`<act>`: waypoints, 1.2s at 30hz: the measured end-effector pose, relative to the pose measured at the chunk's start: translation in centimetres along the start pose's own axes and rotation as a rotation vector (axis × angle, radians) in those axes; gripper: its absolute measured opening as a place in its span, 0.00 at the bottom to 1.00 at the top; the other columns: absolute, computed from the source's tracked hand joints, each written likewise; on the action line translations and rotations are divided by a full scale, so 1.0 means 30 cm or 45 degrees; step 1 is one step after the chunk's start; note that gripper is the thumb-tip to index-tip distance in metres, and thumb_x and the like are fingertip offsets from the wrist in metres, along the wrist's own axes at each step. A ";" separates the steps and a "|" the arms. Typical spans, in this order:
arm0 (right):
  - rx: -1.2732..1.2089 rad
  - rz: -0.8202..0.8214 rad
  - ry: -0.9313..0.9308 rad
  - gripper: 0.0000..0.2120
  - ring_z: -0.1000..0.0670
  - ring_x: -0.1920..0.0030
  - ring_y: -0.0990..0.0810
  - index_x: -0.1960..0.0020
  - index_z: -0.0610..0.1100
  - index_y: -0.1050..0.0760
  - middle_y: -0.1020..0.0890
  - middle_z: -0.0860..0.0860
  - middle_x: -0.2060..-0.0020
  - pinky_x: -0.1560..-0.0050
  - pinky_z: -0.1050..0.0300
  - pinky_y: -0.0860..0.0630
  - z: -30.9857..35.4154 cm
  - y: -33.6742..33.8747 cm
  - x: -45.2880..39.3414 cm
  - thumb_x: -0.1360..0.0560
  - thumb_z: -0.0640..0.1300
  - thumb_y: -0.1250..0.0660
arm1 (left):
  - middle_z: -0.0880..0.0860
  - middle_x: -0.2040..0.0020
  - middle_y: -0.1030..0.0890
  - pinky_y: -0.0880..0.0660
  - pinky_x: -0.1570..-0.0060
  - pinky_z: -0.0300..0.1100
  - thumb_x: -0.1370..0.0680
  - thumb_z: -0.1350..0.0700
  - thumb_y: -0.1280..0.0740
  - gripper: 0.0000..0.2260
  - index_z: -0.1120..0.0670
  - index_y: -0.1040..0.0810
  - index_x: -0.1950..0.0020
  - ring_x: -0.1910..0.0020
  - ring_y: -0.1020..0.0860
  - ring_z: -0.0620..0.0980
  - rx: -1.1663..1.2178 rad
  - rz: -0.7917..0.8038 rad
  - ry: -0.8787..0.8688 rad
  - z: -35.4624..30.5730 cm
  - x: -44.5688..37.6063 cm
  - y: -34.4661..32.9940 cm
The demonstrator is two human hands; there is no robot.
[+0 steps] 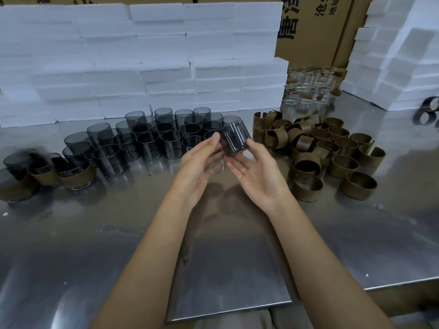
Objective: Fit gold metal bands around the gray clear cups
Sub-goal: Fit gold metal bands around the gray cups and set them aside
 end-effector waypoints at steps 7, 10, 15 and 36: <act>0.732 -0.108 0.346 0.22 0.46 0.41 0.18 0.32 0.48 0.26 0.18 0.43 0.39 0.39 0.55 0.21 -0.015 -0.019 0.003 0.24 0.38 0.26 | 0.55 0.47 0.14 0.23 0.55 0.40 0.29 0.41 0.26 0.28 0.58 0.17 0.37 0.52 0.18 0.48 -0.015 -0.082 0.045 0.006 0.006 0.002; 0.789 -0.101 0.372 0.25 0.47 0.40 0.18 0.31 0.49 0.27 0.19 0.43 0.39 0.41 0.57 0.22 -0.027 -0.023 0.001 0.25 0.38 0.25 | 0.55 0.48 0.15 0.23 0.56 0.40 0.31 0.42 0.24 0.26 0.58 0.16 0.40 0.53 0.18 0.48 0.023 -0.108 0.058 0.007 0.003 0.013; 0.164 -0.070 -0.164 0.30 0.42 0.49 0.15 0.33 0.38 0.27 0.18 0.37 0.47 0.48 0.52 0.18 -0.035 -0.009 0.006 0.21 0.62 0.36 | 0.54 0.49 0.15 0.29 0.52 0.43 0.30 0.42 0.24 0.24 0.56 0.16 0.41 0.54 0.20 0.48 -0.029 0.014 0.037 -0.004 0.003 0.009; -0.308 -0.013 0.001 0.25 0.40 0.26 0.28 0.24 0.32 0.34 0.26 0.36 0.28 0.24 0.46 0.34 -0.007 0.015 -0.008 0.21 0.35 0.43 | 0.51 0.37 0.16 0.26 0.37 0.41 0.22 0.64 0.28 0.20 0.54 0.23 0.32 0.33 0.21 0.49 -0.130 0.025 -0.181 -0.002 0.014 -0.022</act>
Point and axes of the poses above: each hand's wrist, its own x-axis away from the middle knuckle, its own y-axis out of the back of the hand, z = x × y, the point moved 3 cm from there along -x, towards the middle knuckle
